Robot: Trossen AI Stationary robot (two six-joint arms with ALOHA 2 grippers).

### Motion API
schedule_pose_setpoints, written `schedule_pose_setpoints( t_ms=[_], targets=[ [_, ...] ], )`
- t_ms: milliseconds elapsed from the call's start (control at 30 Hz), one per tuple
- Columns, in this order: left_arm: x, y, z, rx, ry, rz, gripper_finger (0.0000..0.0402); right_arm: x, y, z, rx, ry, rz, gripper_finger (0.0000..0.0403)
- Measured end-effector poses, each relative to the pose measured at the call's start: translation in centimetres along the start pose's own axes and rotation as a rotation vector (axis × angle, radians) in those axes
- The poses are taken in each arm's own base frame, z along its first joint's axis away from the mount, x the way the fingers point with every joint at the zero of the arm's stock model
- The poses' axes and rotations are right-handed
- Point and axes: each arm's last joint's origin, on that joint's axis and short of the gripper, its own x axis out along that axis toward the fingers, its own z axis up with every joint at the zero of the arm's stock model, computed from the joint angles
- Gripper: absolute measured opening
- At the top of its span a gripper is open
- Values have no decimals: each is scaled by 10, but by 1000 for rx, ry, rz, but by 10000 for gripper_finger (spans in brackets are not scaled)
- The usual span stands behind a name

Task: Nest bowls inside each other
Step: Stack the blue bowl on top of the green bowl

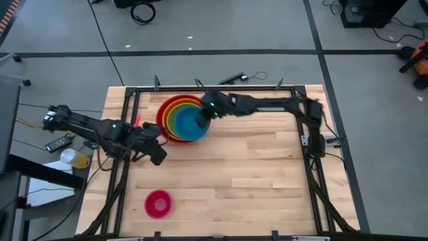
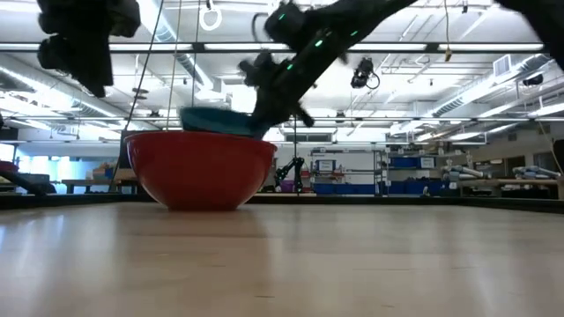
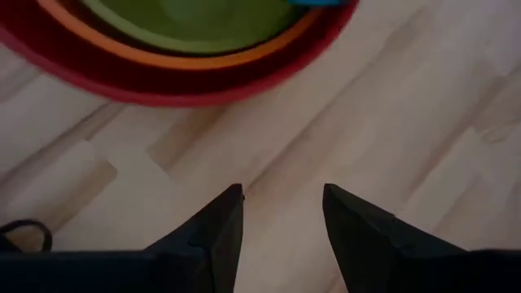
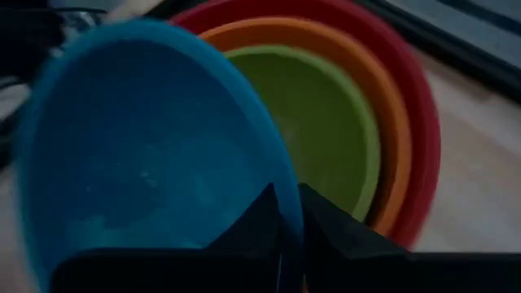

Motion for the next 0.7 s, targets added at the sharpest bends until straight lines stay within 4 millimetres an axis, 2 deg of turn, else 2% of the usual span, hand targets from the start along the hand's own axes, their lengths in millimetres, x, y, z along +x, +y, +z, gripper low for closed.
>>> schedule_pose_setpoints(
  t_ms=[167,367,567,700],
  targets=[
    [-6,-3,-9,27,41,-56,172,37,-4,18,-50,21,-8,49],
    [-5,-15,-24,55,94,-91,172,64,-2,19,-65,80,43,81],
    [2,-37,-37,94,135,-155,172,63,-1,20,-59,89,64,161],
    [13,-48,-47,138,170,-108,172,40,3,33,-61,41,43,219]
  ],
)
